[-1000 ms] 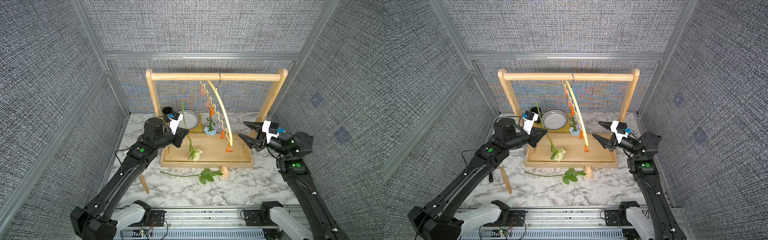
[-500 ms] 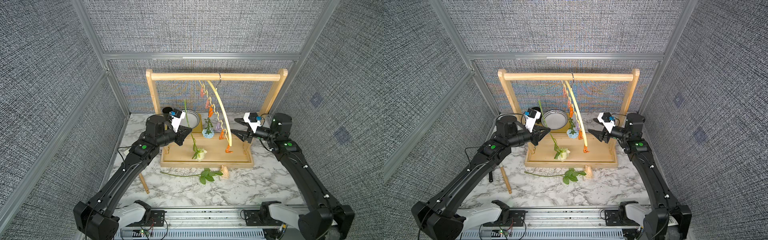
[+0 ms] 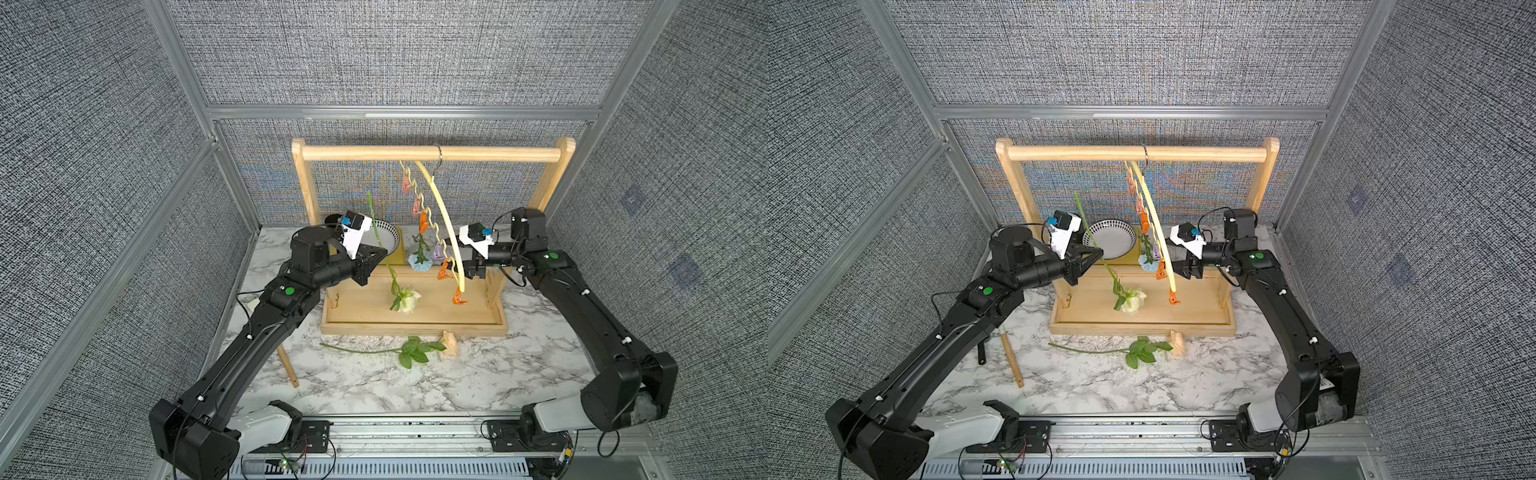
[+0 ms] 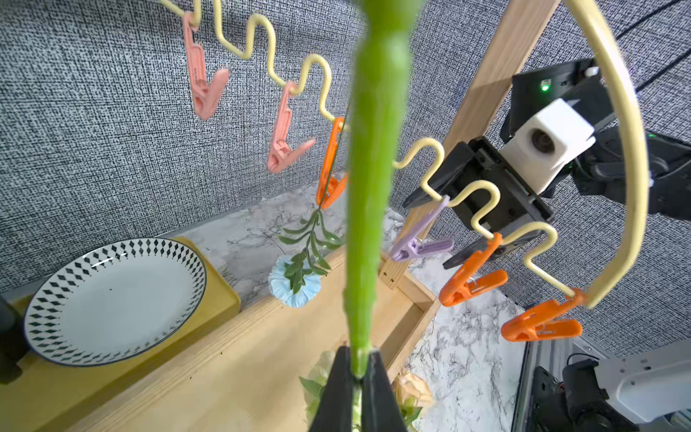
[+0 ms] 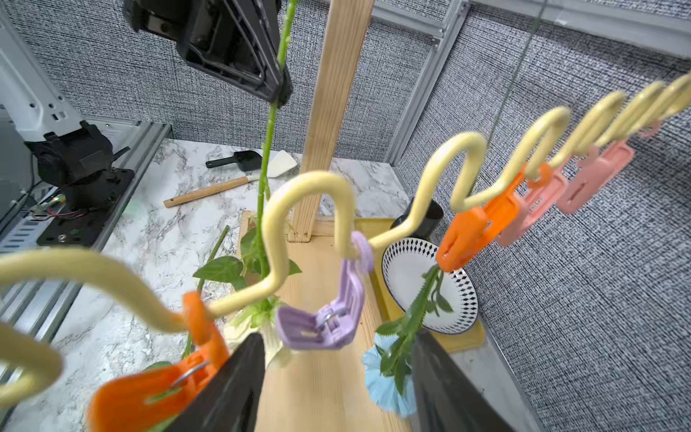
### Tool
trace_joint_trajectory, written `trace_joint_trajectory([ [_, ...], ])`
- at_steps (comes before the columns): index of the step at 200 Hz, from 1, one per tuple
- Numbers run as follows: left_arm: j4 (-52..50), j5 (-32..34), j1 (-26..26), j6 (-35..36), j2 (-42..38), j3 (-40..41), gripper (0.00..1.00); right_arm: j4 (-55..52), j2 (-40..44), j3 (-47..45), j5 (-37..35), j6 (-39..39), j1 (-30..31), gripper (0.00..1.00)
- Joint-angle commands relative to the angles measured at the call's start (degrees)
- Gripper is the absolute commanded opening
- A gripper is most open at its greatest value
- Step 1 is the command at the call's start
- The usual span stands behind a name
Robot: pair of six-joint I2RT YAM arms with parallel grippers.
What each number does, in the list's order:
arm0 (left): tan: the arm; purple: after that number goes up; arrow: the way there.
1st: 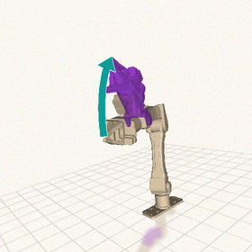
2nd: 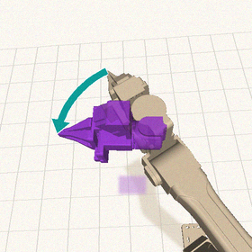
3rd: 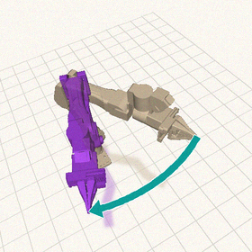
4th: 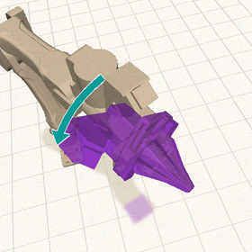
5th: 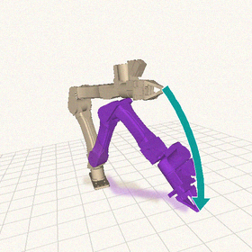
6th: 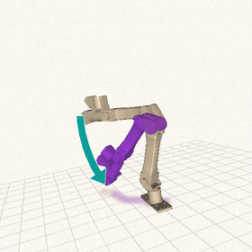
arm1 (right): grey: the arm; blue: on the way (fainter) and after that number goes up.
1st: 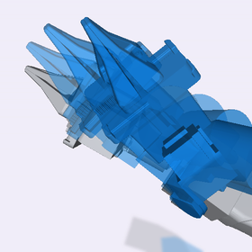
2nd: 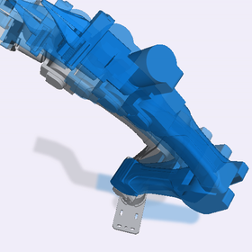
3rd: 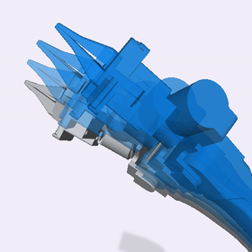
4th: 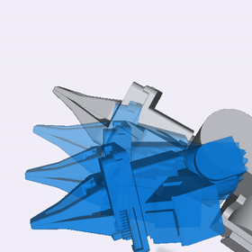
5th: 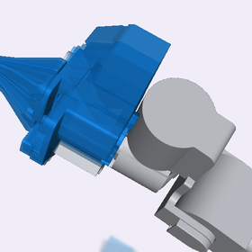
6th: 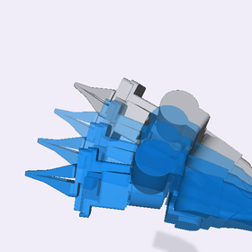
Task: Dry the flowers on a clothes hanger
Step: Open the clamp at the hanger.
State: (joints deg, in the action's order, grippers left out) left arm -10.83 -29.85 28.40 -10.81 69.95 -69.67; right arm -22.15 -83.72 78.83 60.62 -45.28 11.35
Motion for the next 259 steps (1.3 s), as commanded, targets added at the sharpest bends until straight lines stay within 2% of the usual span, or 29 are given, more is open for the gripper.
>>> trace_joint_trajectory([
  [1,2.8,-3.8,0.0,1.6,1.5,-1.5,0.02,-7.1,-1.9,3.0,3.2,-4.8,0.7,0.65],
  [62,4.2,-8.1,0.0,0.8,6.7,-4.3,0.02,-9.0,-4.9,6.2,3.7,-4.4,3.4,0.62],
  [88,5.4,-8.9,0.0,0.6,7.8,-4.8,0.02,-8.4,-5.4,6.9,3.7,-3.2,4.0,0.58],
  [165,7.5,-11.8,0.0,-0.8,10.0,-4.8,0.02,-9.3,-5.4,8.8,3.4,-2.8,5.1,0.58],
  [186,7.5,-11.7,0.0,-0.8,10.0,-4.9,0.02,-8.8,-5.3,8.8,3.2,-2.4,5.2,0.54],
  [201,7.5,-11.6,0.0,-0.7,9.9,-4.7,0.02,-8.1,-5.1,8.9,3.3,-1.7,5.4,0.47],
  [259,7.8,-11.5,0.0,-0.7,10.0,-4.6,0.02,-5.2,-5.9,9.2,1.5,1.1,7.2,0.45],
])
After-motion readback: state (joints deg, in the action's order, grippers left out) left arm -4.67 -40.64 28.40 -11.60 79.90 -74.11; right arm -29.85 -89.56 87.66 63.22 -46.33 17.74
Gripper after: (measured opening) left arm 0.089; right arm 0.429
